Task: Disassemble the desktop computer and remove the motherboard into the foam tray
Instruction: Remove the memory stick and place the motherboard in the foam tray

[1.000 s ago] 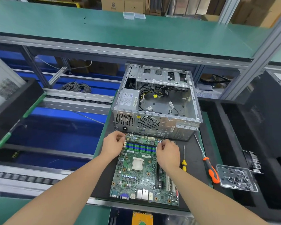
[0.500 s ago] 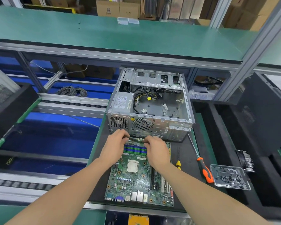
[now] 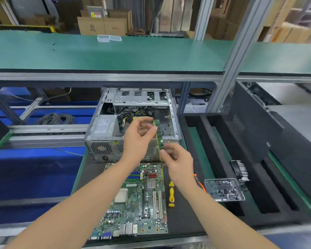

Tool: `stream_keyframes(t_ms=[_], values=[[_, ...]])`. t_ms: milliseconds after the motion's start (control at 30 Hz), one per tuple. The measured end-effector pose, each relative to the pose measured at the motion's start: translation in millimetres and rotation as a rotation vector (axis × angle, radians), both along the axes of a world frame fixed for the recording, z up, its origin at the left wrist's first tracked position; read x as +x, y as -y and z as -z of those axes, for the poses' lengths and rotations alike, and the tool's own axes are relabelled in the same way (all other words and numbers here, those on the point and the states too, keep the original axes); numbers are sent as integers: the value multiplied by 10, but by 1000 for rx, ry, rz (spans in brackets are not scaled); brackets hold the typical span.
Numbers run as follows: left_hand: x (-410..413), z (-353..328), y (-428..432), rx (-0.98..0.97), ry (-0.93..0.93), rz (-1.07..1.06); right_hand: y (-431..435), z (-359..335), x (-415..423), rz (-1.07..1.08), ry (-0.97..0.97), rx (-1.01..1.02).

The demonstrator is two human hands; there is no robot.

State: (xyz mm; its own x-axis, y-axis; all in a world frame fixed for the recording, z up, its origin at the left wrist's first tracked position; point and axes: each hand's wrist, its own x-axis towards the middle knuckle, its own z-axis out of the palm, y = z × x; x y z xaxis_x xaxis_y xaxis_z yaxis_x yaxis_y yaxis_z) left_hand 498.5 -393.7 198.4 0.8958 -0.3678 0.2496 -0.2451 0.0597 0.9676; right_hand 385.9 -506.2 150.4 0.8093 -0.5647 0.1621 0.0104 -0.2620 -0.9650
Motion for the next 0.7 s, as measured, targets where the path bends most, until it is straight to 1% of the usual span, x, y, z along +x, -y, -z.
stream_keyframes(t_ms=[100, 233, 333, 400, 533, 700], values=[[-90, -155, 569, 12, 13, 67, 390, -150, -129, 88, 18, 56], [-193, -176, 1311, 87, -19, 126, 1021, -204, -224, 206, 20, 261], [-241, -50, 1784, 176, -16, 156, 1512, -114, -193, 246, -36, 402], [-250, 94, 2049, 249, -18, 168, 1813, -13, -133, 261, -94, 458], [-206, 483, 2410, 339, -135, 143, 2251, 296, 35, 251, -280, 512], [-134, 969, 2467, 431, -396, 32, 2374, 720, 282, 198, -519, 463]])
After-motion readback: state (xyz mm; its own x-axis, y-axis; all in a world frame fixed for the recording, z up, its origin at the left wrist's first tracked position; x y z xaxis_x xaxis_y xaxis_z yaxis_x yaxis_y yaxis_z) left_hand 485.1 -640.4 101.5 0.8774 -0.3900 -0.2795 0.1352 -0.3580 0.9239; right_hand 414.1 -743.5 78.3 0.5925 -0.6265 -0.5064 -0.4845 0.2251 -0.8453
